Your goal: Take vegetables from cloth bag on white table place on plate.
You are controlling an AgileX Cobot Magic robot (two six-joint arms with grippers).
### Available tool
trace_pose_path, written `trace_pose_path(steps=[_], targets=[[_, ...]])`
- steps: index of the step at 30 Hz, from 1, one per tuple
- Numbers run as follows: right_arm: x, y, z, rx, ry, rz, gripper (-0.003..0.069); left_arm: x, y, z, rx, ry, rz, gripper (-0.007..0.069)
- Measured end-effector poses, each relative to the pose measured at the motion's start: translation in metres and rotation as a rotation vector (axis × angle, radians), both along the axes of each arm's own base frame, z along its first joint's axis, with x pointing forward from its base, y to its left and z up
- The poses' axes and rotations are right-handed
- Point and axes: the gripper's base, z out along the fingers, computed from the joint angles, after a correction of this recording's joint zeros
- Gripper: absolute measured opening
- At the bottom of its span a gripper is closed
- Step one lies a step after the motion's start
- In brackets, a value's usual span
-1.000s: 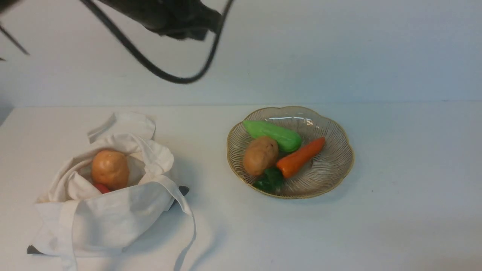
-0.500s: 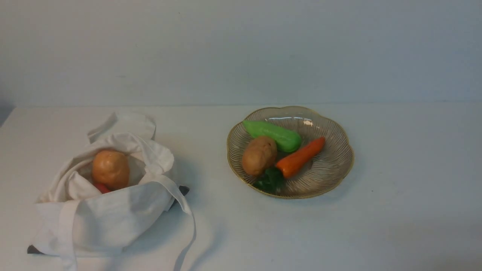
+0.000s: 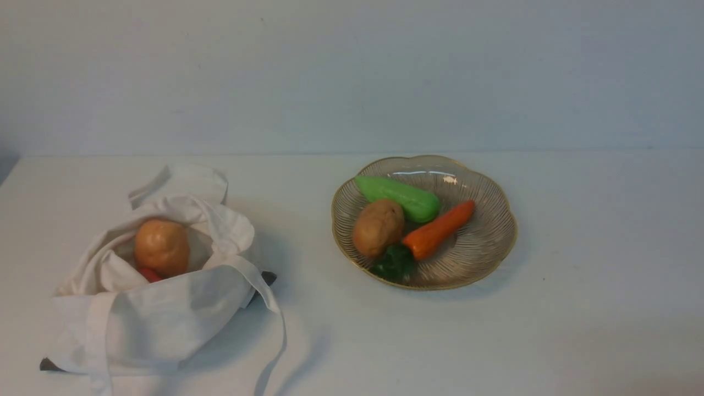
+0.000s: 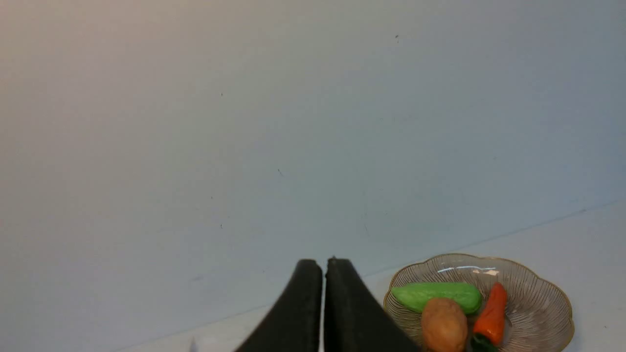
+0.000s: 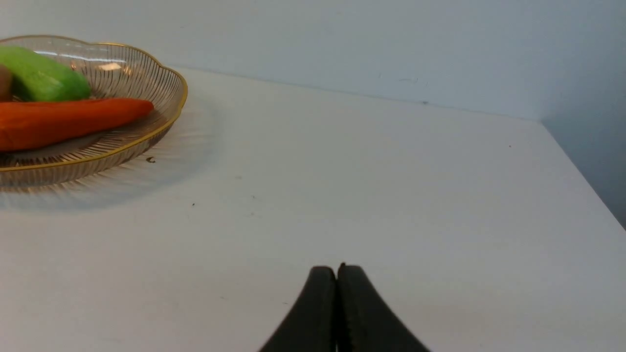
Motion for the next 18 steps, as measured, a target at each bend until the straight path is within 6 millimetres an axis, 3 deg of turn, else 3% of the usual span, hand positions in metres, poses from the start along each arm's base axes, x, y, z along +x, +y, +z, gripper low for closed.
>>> trace_pose_path(steps=[9, 18], targets=[[0.0, 0.0, 0.0, 0.0, 0.0, 0.0, -0.0015, 0.012, -0.004, -0.026, 0.02, 0.07, 0.001, -0.0005], [0.0, 0.0, 0.0, 0.0, 0.0, 0.0, -0.0015, 0.014, -0.004, -0.03, 0.019, 0.076, 0.004, -0.0005]])
